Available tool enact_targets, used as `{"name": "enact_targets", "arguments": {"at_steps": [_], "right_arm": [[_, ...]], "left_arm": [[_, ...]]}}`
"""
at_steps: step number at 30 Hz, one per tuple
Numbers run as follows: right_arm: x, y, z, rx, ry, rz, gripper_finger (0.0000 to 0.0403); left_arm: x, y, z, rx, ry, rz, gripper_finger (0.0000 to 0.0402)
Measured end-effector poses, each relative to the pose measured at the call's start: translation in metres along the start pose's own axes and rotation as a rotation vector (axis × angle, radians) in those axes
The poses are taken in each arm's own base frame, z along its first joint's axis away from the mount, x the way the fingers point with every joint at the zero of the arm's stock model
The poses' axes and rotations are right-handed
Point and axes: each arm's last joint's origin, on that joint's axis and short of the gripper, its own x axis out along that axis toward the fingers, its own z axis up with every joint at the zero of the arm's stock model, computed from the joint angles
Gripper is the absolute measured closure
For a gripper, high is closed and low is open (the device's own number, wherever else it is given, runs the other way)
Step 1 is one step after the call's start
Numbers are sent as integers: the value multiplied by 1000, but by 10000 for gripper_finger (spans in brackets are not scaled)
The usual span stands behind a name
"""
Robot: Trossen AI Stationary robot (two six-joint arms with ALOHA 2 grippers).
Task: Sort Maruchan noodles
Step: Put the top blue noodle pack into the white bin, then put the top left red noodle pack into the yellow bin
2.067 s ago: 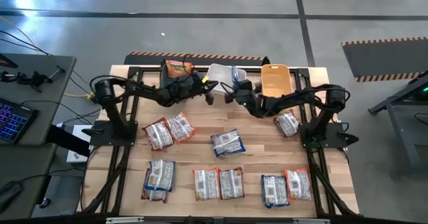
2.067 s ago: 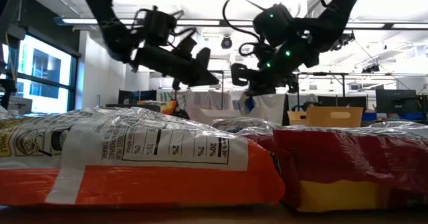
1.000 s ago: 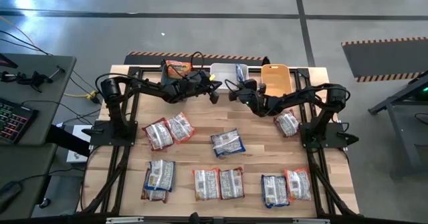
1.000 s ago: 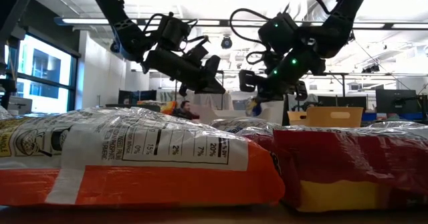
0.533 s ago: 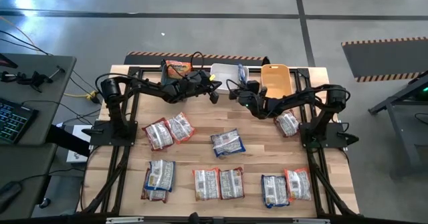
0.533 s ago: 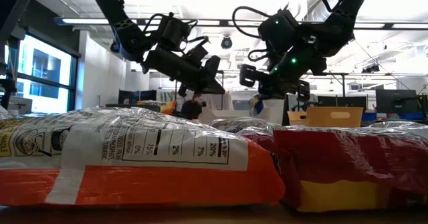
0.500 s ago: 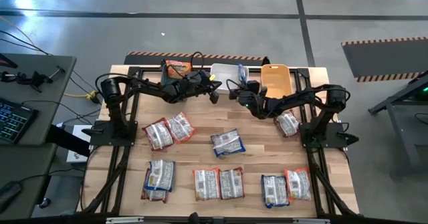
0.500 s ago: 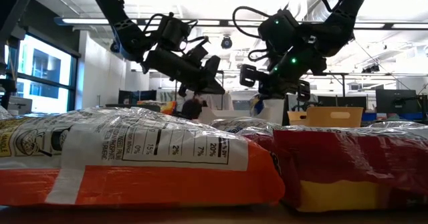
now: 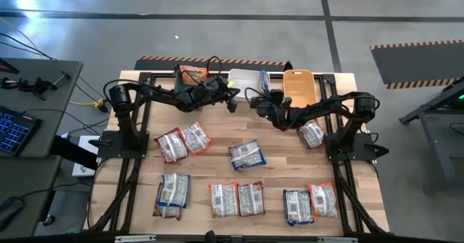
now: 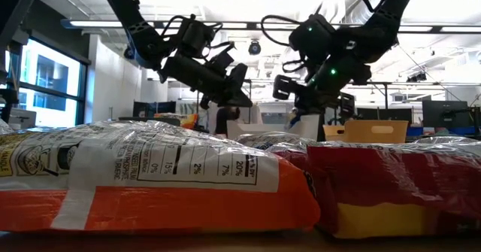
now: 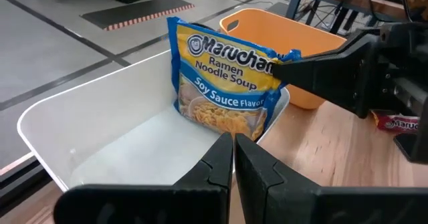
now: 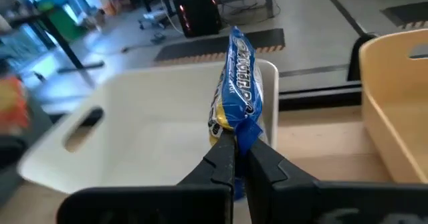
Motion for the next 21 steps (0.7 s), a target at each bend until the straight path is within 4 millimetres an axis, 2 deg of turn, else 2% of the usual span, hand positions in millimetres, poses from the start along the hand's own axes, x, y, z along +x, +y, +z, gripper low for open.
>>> {"name": "enact_targets", "arguments": {"at_steps": [6,14,17,21], "right_arm": [[3,-7,-4,-46,46,-32,386],[2,-6,-3,-85,44,-29,285],[0,-5,2,-108,33,-25,259],[-9,-3,17,-146,-18,-27,246]], "left_arm": [[0,0,0,0,0,0,396],[0,-1,0,0,1,-2,396],[0,-1,0,1,1,-2,396],[0,-1,0,7,0,-4,396]]}}
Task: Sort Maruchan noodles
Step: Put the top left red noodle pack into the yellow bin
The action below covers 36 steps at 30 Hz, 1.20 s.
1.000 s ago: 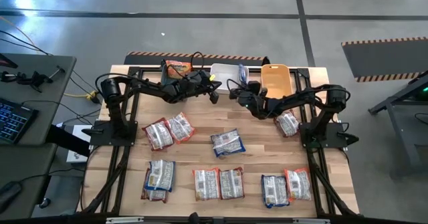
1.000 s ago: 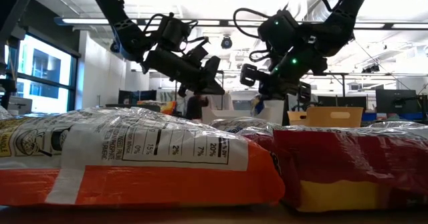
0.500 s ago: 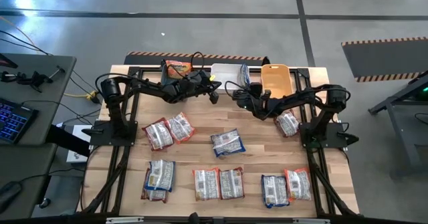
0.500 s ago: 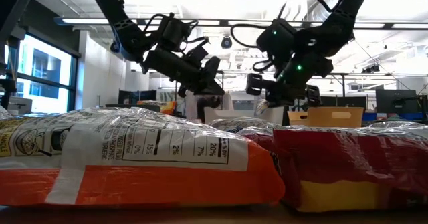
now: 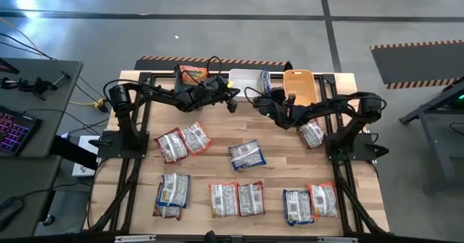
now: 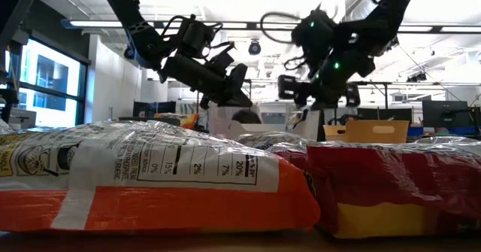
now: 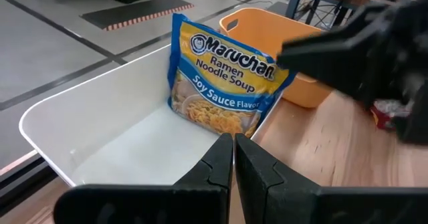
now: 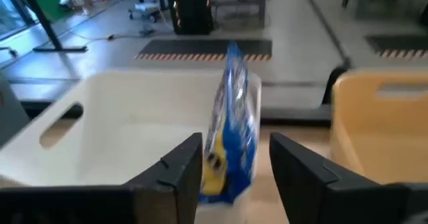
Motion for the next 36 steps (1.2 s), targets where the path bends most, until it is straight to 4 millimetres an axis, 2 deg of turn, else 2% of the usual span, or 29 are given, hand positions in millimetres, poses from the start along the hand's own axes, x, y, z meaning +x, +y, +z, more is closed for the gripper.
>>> {"name": "enact_targets", "arguments": {"at_steps": [5,9,13,17,20,26,32,36], "right_arm": [[-22,1,23,-101,-71,16,245],[-41,1,37,-231,-47,127,253],[-62,-5,38,-384,51,268,293],[-83,-11,33,-500,187,439,362],[-99,-10,24,-593,254,575,396],[-117,9,1,-721,216,724,395],[-110,42,-34,-728,111,865,402],[-103,61,-61,-677,40,1004,403]], "left_arm": [[0,-5,0,45,-6,-15,396],[-1,-16,-1,107,-8,-43,396],[-9,-31,0,157,-43,-86,396],[-29,-41,-4,166,-140,-143,396],[-48,-48,-8,175,-201,-208,396],[-83,-71,-25,264,-158,-318,396],[-123,-93,-27,342,18,-377,397],[-157,-102,-32,430,235,-289,397]]}}
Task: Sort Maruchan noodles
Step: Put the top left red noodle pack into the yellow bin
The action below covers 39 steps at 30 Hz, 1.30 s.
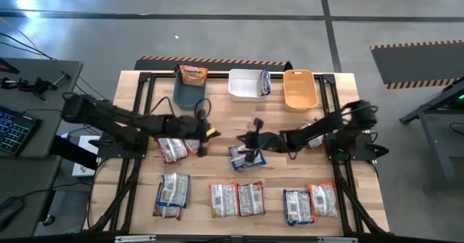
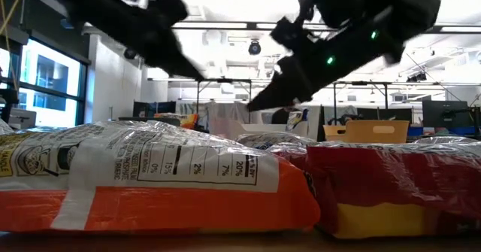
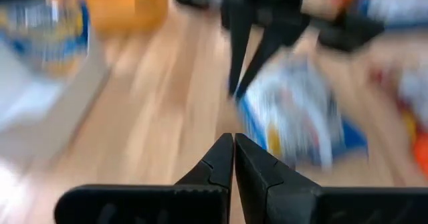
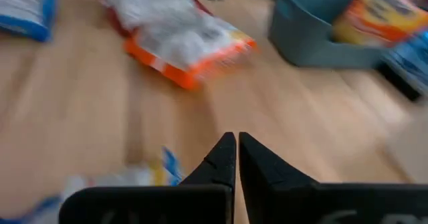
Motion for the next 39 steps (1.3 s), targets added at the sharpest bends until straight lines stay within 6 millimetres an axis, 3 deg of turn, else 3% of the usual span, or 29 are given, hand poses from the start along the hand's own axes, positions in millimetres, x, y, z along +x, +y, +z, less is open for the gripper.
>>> {"name": "enact_targets", "arguments": {"at_steps": [6,12,20,27,33,39], "right_arm": [[17,13,-16,6,-84,46,403],[8,19,-6,-28,-108,47,403],[-7,16,5,-102,-56,-31,403],[-8,15,3,-120,-29,-51,403],[-8,15,3,-124,-22,-52,403],[-8,14,2,-154,-17,-68,403]], "left_arm": [[-43,-26,-14,-108,415,69,390],[-68,-53,-24,-207,657,130,339],[-75,-79,-48,-275,915,232,261],[-62,-97,-69,-254,1014,345,232],[-50,-102,-81,-207,1073,402,240],[-53,-106,-68,-139,1099,365,312]]}}
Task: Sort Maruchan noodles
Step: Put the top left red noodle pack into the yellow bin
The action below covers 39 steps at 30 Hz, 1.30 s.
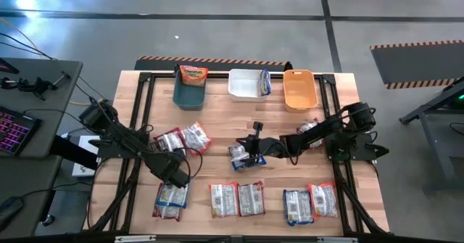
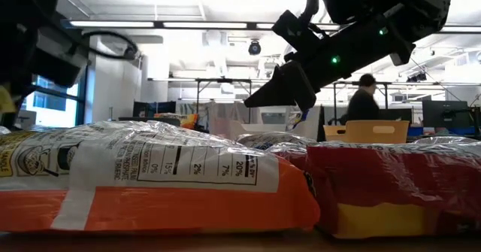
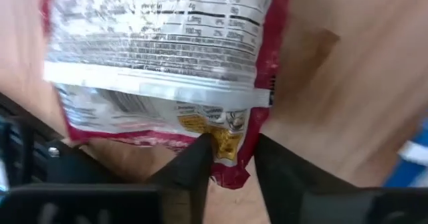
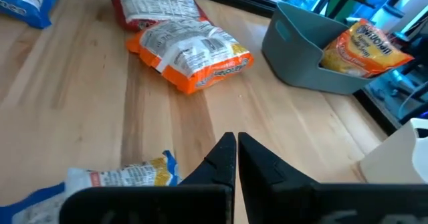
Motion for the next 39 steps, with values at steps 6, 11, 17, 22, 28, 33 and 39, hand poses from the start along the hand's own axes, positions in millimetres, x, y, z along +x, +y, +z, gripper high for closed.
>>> {"name": "enact_targets", "arguments": {"at_steps": [6,11,17,22,28,33,39], "right_arm": [[-1,-7,4,-34,-8,-28,403],[-4,-23,15,-35,-42,-11,403],[-7,-50,23,-27,-68,81,403],[1,-72,18,6,-61,123,403],[6,-85,18,60,-133,238,403],[7,-91,21,122,-151,153,396],[8,-97,22,141,-163,85,321]], "left_arm": [[-37,13,2,48,-36,46,391],[-70,35,4,6,-131,16,399],[-100,75,4,-149,-400,-109,401],[-119,107,4,-248,-632,-207,401],[-137,134,7,-270,-850,-265,401],[-146,149,18,-273,-958,-308,401],[-153,166,44,-247,-1064,-390,401]]}}
